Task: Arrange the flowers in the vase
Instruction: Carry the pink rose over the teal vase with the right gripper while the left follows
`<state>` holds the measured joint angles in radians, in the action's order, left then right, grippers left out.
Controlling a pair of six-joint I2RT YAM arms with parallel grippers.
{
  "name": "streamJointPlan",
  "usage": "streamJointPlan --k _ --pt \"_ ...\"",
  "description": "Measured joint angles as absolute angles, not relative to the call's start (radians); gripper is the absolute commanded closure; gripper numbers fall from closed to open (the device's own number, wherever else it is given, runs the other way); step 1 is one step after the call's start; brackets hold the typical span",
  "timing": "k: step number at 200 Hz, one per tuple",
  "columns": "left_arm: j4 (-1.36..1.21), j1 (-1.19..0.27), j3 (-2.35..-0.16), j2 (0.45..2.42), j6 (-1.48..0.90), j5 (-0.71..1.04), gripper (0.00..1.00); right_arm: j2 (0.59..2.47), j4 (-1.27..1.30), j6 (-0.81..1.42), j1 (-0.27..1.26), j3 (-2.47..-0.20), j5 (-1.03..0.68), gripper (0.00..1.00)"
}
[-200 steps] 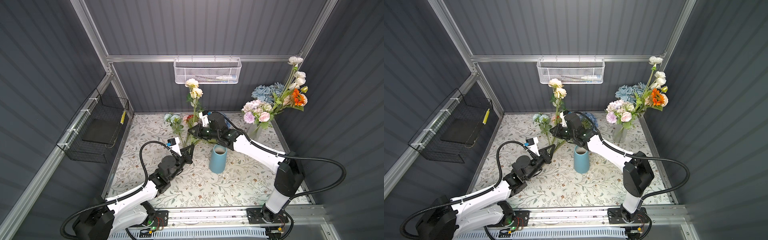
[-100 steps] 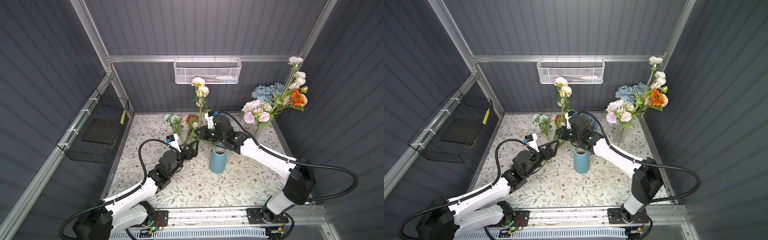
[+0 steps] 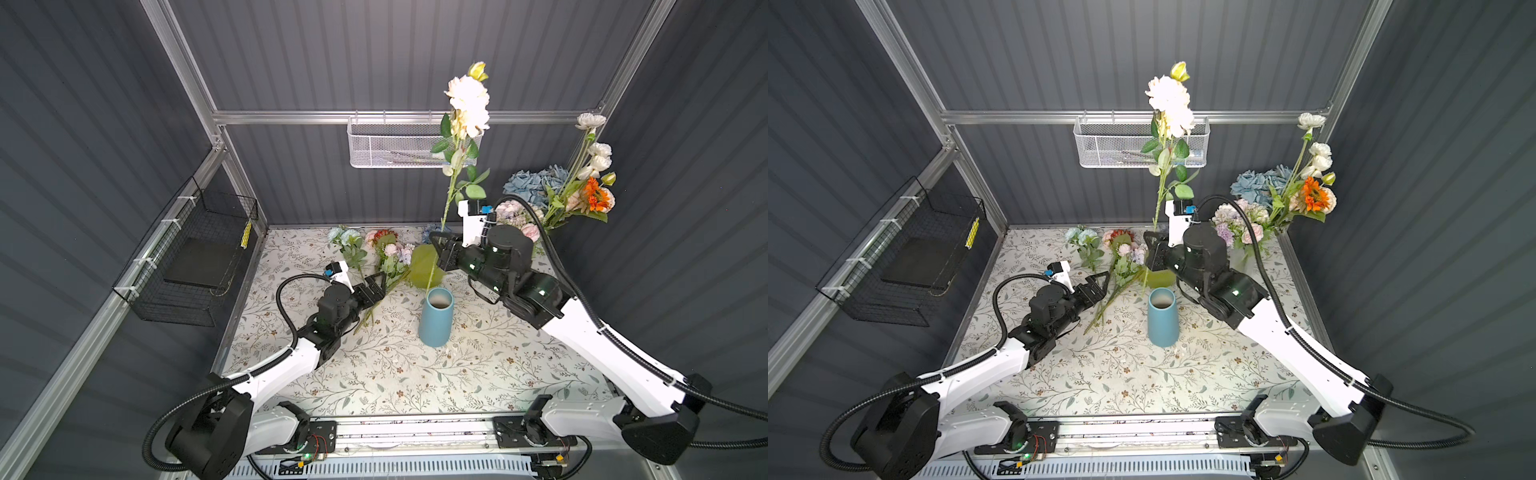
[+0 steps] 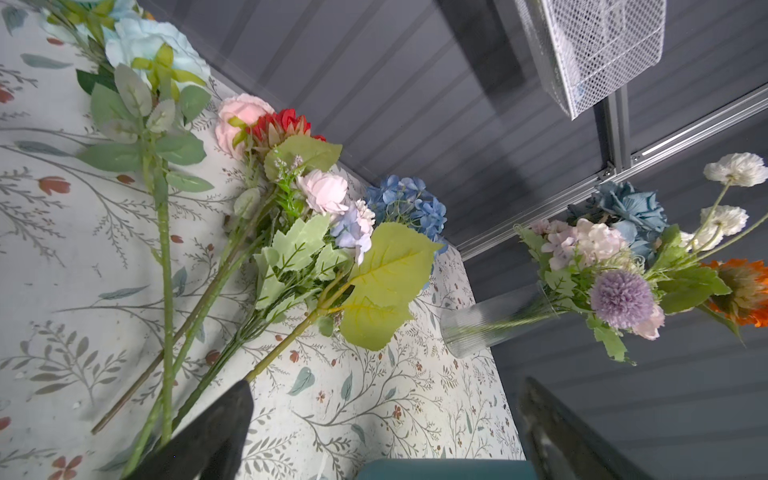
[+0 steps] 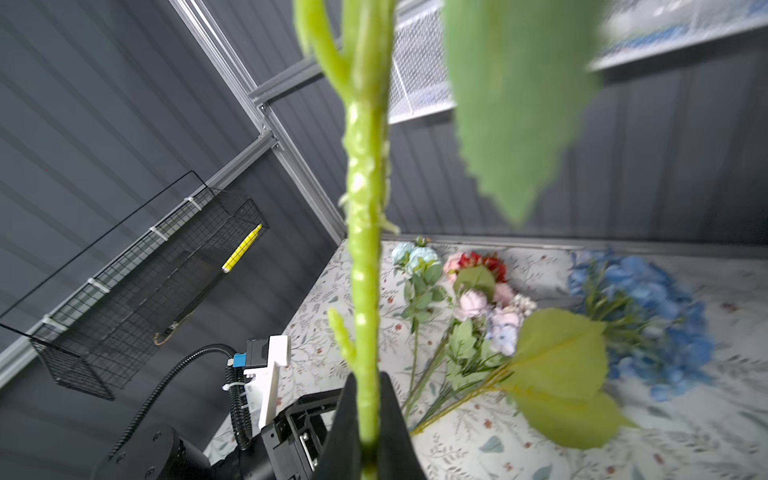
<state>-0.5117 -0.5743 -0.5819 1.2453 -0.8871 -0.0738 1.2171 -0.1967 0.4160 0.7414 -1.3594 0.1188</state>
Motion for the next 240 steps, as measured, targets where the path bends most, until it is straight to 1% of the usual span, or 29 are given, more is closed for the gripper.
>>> streamJointPlan --k 23,51,80,114,155,205,240 --pt "-0.516 -0.574 -0.596 1.296 -0.908 -0.054 0.01 1.165 -0.21 0.331 0.741 -1.342 0.186 1.0" --pt "-0.517 -0.574 -0.607 1.333 -0.924 -0.031 0.01 1.112 -0.203 0.256 0.741 -1.264 0.252 1.0" --pt "-0.516 -0.574 -0.644 1.359 -0.924 0.004 0.01 1.078 -0.157 0.212 0.74 -1.143 0.265 1.0" --pt "-0.517 -0.574 -0.702 1.366 -0.891 0.057 0.01 1.086 -0.066 0.181 0.741 -1.033 0.258 1.0" --pt "-0.516 -0.574 -0.731 1.366 -0.841 0.113 0.01 1.11 -0.013 0.152 0.746 -1.035 0.246 1.0" --pt "-0.512 -0.574 -0.732 1.362 -0.813 0.133 0.01 1.117 0.013 0.119 0.748 -1.131 0.232 1.0" --pt "-0.508 -0.574 -0.732 1.35 -0.805 0.136 0.01 1.126 0.121 0.094 0.748 -1.081 0.224 1.0"
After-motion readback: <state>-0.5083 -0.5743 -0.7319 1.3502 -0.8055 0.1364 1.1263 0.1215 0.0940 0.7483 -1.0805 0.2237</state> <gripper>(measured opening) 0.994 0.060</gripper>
